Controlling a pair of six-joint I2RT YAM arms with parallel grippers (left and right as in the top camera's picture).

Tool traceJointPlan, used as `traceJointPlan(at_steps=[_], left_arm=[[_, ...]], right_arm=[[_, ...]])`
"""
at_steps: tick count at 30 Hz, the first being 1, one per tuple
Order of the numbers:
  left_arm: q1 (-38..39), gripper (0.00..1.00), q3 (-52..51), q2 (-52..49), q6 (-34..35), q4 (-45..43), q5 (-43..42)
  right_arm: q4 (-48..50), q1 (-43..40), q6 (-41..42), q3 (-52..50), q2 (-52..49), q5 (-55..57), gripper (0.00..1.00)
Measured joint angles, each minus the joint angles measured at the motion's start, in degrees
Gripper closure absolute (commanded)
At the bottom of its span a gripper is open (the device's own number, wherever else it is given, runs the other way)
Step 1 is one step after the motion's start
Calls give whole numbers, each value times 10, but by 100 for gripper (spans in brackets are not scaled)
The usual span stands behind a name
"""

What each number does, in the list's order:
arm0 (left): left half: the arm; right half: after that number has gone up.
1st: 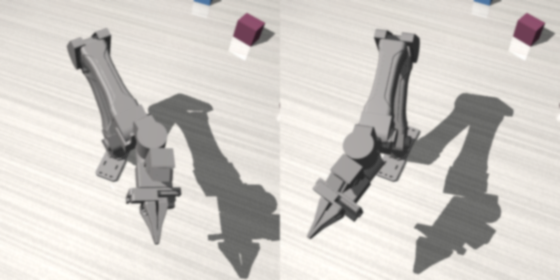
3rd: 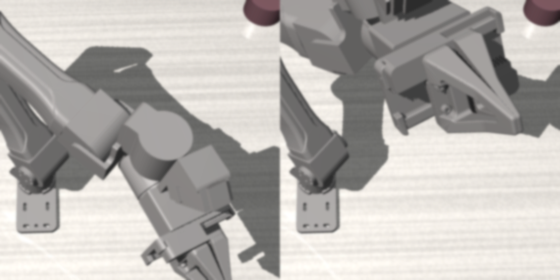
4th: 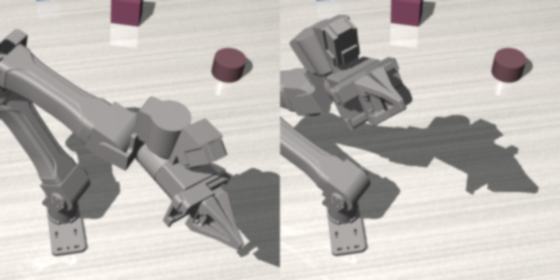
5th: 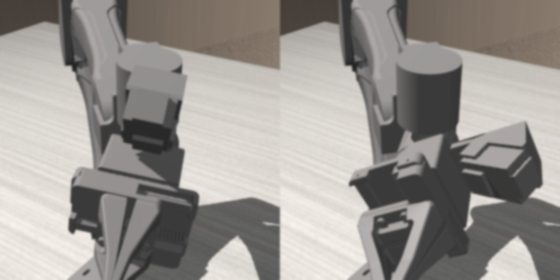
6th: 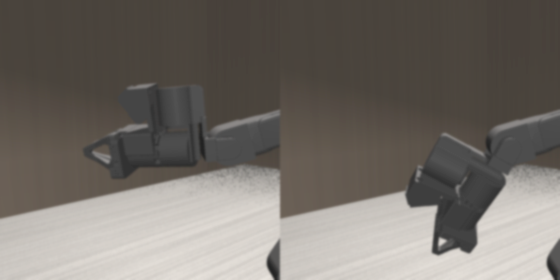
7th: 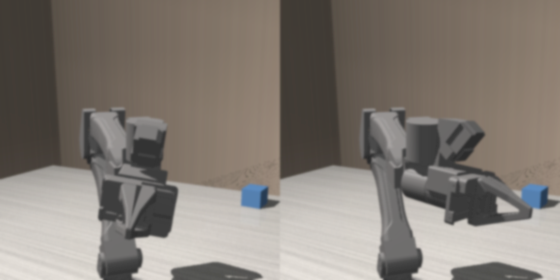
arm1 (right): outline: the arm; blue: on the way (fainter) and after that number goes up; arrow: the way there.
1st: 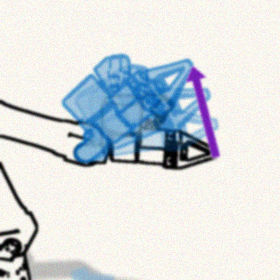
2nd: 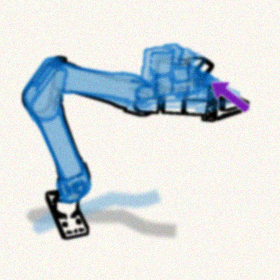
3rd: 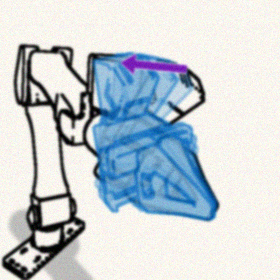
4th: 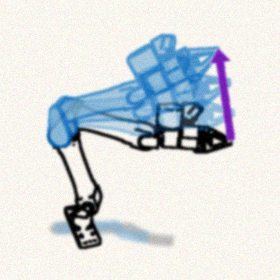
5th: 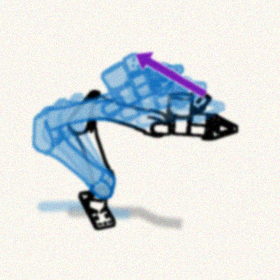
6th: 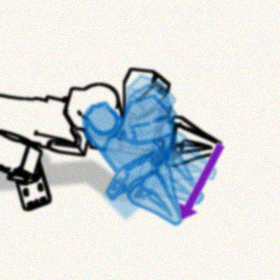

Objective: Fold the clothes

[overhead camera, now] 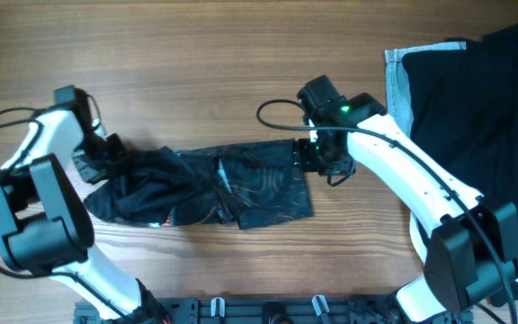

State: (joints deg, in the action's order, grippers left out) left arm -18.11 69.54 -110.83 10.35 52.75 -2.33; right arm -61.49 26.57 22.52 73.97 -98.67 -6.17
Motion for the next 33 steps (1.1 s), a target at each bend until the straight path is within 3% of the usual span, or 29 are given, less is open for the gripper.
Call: traceJointPlan(at_steps=[4,9,15,25,30,31,33], left_arm=[[-66,96,93,-28,0,100,35],[-89,96,228,-29,21,244,41],[21,96,254,-21,36,378,-7],[312,92,254,-21,105,367,-28],[376,91,254,-21,145,322,-30],[383,87,254,-21,150,316,-31],[399,61,254,-21,161,303,-34]], right_arm=[[0,-53,-1,0,0,5,25],[9,-120,-29,0,0,8,24],[10,-154,-51,0,0,11,24],[13,-155,-66,0,0,12,24],[13,-155,-77,0,0,12,24],[13,-155,-78,0,0,12,24],[13,-155,-79,0,0,12,23]])
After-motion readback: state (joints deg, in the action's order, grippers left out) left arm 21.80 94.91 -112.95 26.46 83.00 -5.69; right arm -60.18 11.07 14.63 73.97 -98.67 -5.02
